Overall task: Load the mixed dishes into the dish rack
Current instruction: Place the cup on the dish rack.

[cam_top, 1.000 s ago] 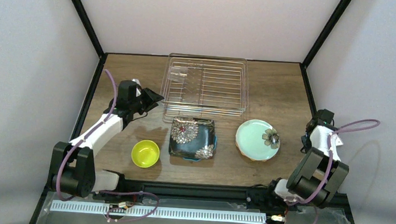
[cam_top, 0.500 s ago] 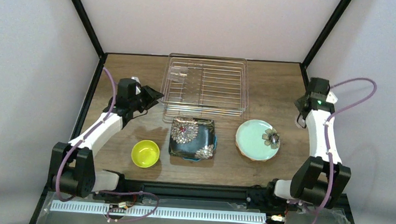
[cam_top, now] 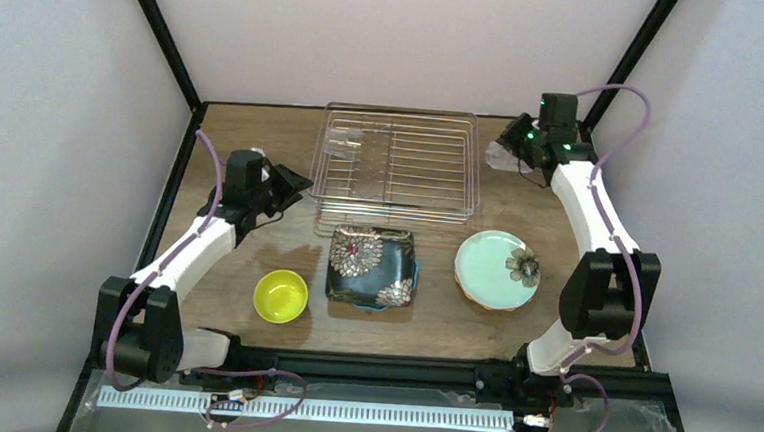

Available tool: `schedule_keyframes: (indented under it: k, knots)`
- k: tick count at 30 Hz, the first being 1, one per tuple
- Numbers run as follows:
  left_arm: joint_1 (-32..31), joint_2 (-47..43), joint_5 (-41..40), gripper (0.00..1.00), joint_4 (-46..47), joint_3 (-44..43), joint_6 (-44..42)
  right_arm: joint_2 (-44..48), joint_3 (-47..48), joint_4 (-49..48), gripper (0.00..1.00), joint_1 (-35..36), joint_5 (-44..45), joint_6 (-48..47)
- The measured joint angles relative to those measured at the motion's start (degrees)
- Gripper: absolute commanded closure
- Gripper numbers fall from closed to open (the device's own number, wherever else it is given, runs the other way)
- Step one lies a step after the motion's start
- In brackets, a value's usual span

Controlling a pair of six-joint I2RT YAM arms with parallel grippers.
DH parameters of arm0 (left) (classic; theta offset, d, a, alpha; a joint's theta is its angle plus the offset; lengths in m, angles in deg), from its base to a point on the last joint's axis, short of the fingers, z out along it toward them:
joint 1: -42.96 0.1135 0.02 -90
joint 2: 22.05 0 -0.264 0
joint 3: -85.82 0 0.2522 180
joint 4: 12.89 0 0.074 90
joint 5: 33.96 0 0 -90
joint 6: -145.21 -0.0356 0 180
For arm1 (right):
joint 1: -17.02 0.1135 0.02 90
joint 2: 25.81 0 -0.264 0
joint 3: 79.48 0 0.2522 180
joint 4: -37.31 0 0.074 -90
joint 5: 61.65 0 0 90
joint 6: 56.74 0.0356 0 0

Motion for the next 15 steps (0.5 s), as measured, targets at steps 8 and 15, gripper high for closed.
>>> schedule_keyframes:
  k: [8, 15]
  knots:
    - [0.02, -0.2, -1.64, 0.0, -0.72, -0.98, 1.22, -7.28, 4.22, -10.62, 0.99, 4.66, -14.32, 6.05]
    - [0.02, -0.22, -3.15, 0.0, -2.1, -2.01, 1.6, -13.18, 4.15, -23.56, 0.99, 7.34, -25.42, 14.99]
